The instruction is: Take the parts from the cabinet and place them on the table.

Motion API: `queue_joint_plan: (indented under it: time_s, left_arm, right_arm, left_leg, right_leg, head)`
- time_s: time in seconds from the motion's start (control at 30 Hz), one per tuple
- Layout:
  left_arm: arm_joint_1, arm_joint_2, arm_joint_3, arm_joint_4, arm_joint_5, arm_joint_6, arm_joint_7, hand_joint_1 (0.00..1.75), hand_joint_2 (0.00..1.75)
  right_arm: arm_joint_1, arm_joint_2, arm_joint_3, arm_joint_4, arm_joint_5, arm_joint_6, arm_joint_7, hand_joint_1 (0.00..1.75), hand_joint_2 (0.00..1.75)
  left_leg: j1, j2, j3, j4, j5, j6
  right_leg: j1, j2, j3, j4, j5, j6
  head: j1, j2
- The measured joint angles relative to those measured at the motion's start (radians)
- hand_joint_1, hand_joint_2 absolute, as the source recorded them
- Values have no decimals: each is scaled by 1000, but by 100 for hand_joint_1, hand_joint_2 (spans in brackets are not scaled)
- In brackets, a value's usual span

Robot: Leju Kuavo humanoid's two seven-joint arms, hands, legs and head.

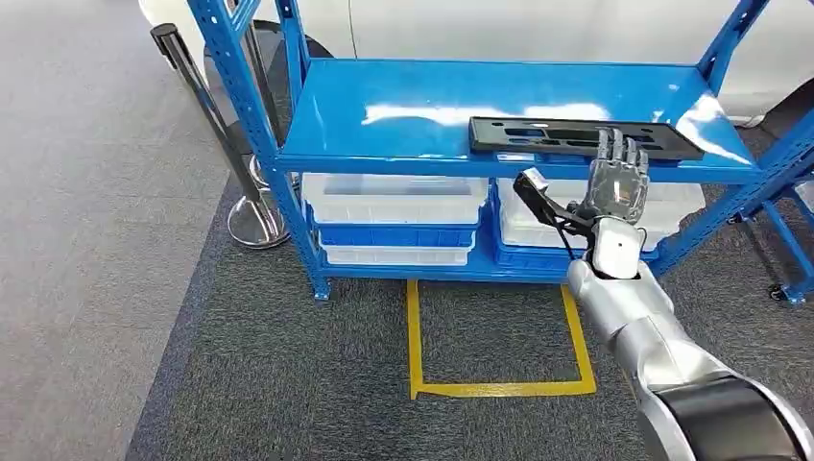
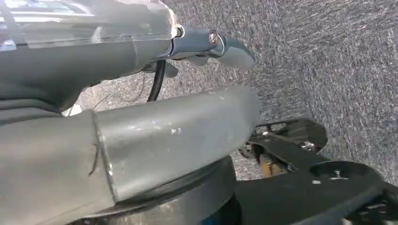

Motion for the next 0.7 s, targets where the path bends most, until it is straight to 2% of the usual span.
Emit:
queue_joint_plan:
  time_s: [0.07,0.1,0.13,0.17,0.23,0.3,0.33,0.4,0.43,0.47,0.5,0.53,0.57,0.6,0.63,0.67,0.7]
  left_arm:
    - [-1,1,3,0,0,1,0,0,0]
    - [0,2,3,0,0,1,0,0,0]
    - [0,2,3,0,0,1,1,0,0]
    - [-4,2,4,0,-1,1,1,0,0]
    - [-1,3,5,0,-2,1,2,0,0]
    - [-1,3,5,0,-3,1,3,0,0]
    - [-3,3,5,0,-3,1,3,0,0]
    - [-3,2,5,0,-3,1,3,0,0]
    - [-2,3,5,0,-3,1,4,0,0]
    - [-1,3,5,0,-3,1,4,0,0]
    - [1,3,5,0,-3,1,4,0,0]
    - [0,3,5,0,-3,1,4,0,0]
    - [0,3,5,0,-3,0,4,0,0]
    - [-1,3,5,0,-3,0,4,0,0]
    - [-2,3,5,0,-3,0,4,0,0]
    - [-2,3,5,0,-3,0,4,0,0]
    - [-3,3,5,0,-3,0,4,0,0]
  right_arm:
    - [-2,-3,-8,0,-7,3,0,0,175]
    - [-3,-4,-13,0,-13,5,0,0,175]
    - [-6,-8,-18,1,-16,6,0,0,175]
    - [-6,-9,-21,2,-20,8,0,0,175]
    - [-5,-11,-26,2,-21,9,-2,0,175]
    - [-2,-13,-28,0,-25,9,-3,0,175]
    - [-3,-15,-32,0,-28,9,-4,0,175]
    - [0,-20,-36,1,-31,10,-4,0,175]
    - [5,-21,-38,2,-31,10,-4,0,175]
    - [10,-21,-40,5,-32,10,-4,0,175]
    - [12,-22,-43,5,-36,13,-9,0,175]
    - [12,-22,-46,5,-40,17,-18,0,175]
    - [12,-23,-48,5,-45,19,-24,0,175]
    - [12,-25,-50,5,-48,21,-27,0,175]
    - [12,-26,-51,6,-48,25,-29,0,175]
    - [11,-27,-52,6,-49,26,-29,0,175]
    - [12,-28,-52,6,-50,26,-30,0,175]
  left_leg:
    - [2,2,74,-172,107,3]
    - [1,4,96,-212,100,9]
    - [-6,2,105,-230,101,11]
    - [-6,1,103,-230,92,22]
    - [-9,0,103,-234,91,28]
    - [0,0,123,-255,96,45]
    - [1,0,126,-258,95,51]
    - [1,-1,129,-257,91,57]
    - [0,-1,130,-257,89,57]
    - [0,-2,133,-257,85,57]
    - [0,-2,137,-256,81,56]
    - [0,-3,144,-255,76,54]
    - [0,-3,154,-255,69,52]
    - [0,-3,162,-255,63,48]
    - [-6,-3,162,-255,59,42]
    - [-5,-5,161,-254,58,38]
    - [-5,-5,162,-255,57,33]
  right_leg:
    - [-2,1,9,12,-16,8]
    - [-2,1,9,17,-24,15]
    - [3,1,4,26,-27,21]
    - [3,2,-1,24,-25,26]
    - [3,2,3,19,-25,33]
    - [0,1,4,38,-44,43]
    - [0,1,-19,85,-69,46]
    - [-1,1,-105,241,-130,53]
    - [-1,1,-142,296,-140,55]
    - [-1,1,-161,313,-129,56]
    - [-2,1,-157,285,-98,54]
    - [-2,1,-132,217,-48,52]
    - [-1,1,-90,123,8,47]
    - [0,2,-58,46,43,43]
    - [7,4,-39,38,25,40]
    - [10,3,-35,15,16,37]
    - [11,3,-36,19,15,35]
  head:
    - [0,0]
    - [1,0]
    - [0,0]
    - [1,0]
    - [2,0]
    - [4,0]
    - [6,0]
    - [6,0]
    - [6,0]
    - [6,0]
    - [6,0]
    - [6,0]
    - [6,0]
    - [6,0]
    - [7,0]
    - [6,0]
    - [5,0]
